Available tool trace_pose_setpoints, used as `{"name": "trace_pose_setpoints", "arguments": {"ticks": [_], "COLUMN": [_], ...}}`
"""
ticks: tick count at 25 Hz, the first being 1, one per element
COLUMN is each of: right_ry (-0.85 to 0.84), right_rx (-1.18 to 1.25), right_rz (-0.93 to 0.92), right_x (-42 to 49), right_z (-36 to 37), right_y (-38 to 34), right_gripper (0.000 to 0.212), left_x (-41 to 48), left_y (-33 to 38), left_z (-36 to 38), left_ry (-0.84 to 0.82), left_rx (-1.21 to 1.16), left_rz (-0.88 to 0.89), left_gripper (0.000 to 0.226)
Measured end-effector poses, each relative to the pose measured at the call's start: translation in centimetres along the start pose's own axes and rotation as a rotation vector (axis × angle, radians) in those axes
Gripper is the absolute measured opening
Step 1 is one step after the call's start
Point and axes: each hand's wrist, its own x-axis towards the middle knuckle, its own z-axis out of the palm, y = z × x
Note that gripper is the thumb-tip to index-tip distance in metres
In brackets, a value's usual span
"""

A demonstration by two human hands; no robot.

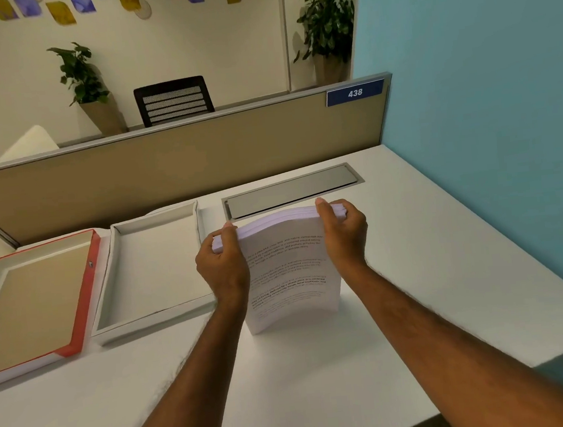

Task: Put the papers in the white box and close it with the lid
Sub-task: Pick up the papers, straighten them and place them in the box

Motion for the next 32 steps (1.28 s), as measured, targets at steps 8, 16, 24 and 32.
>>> {"name": "trace_pose_setpoints", "arguments": {"ticks": [8,16,24,32], "right_ry": [-0.208,-0.328,-0.450,-0.659], "right_rx": [0.117,0.025,-0.048,-0.200], "right_rz": [-0.089,-0.153,-0.073,0.003], "right_x": [-0.6,-2.6,-1.8,0.4], "right_z": [-1.4,-1.7,-1.7,-2.6], "right_y": [2.4,7.4,10.9,12.8], "right_gripper": [0.048,0.033,0.035,0.033], "left_x": [-1.5,-3.1,-3.5,-3.0], "left_y": [-2.1,-5.7,-9.8,-11.5], "left_z": [-1.6,-2.5,-2.8,-2.0], "left_ry": [-0.132,-0.256,-0.282,-0.215], "left_rx": [-0.081,0.009,0.053,0.196], "left_rz": [0.239,0.239,0.164,0.067], "left_gripper": [0.037,0.042,0.024,0.019]}}
